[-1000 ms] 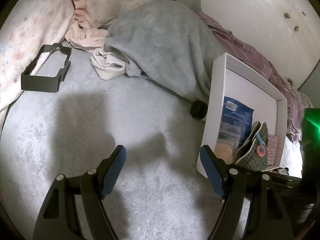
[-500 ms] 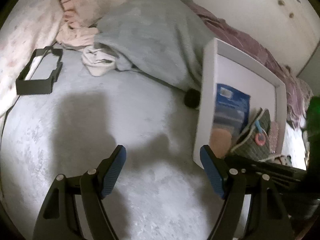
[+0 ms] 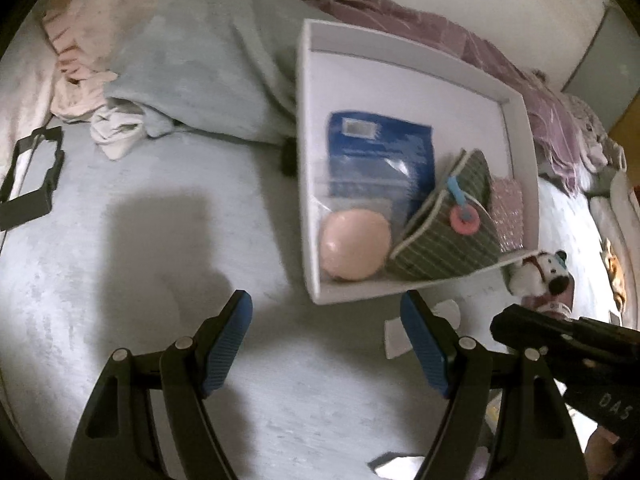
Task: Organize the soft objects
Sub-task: 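Withdraw the right tool from the tray and move both tools toward the loose items, then grasp the yellow book with the right tool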
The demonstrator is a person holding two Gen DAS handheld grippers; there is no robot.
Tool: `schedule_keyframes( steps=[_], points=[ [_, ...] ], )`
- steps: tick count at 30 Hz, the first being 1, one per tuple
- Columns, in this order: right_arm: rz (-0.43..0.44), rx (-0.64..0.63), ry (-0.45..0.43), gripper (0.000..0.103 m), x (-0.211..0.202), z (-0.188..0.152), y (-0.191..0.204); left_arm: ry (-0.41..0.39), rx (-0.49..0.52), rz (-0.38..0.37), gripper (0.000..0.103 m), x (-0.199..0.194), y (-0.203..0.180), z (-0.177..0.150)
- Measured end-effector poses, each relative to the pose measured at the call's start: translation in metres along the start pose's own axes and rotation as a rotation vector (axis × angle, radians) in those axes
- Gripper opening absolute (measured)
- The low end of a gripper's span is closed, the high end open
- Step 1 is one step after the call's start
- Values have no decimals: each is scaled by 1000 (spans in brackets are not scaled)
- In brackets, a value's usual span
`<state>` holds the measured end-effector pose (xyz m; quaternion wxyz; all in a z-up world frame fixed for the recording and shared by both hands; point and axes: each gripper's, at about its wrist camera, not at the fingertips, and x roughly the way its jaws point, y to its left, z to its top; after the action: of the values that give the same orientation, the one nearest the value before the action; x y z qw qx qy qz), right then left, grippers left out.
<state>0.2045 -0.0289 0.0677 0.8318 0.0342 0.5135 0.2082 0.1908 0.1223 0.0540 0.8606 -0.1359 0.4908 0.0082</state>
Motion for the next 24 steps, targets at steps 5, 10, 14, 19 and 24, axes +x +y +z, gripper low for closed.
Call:
schedule_keyframes(
  steps=[5,10,14,19,24],
  points=[
    [10,33,-31,15,-14,-13,-14,53,10,-25,76,6,-14,-3],
    [33,34,-58,17,-26,-24,-19,99,4,-36,76,9,-24,-7],
    [31,25,-54,17,-29,-32,-19,135,-9,-54,76,12,-30,-10],
    [34,40,-9,18,-35,-36,-28,160,6,-95,76,10,-47,-12],
    [3,89,-33,28,-51,-38,-45,179,99,-98,76,8,-74,-18]
  ],
)
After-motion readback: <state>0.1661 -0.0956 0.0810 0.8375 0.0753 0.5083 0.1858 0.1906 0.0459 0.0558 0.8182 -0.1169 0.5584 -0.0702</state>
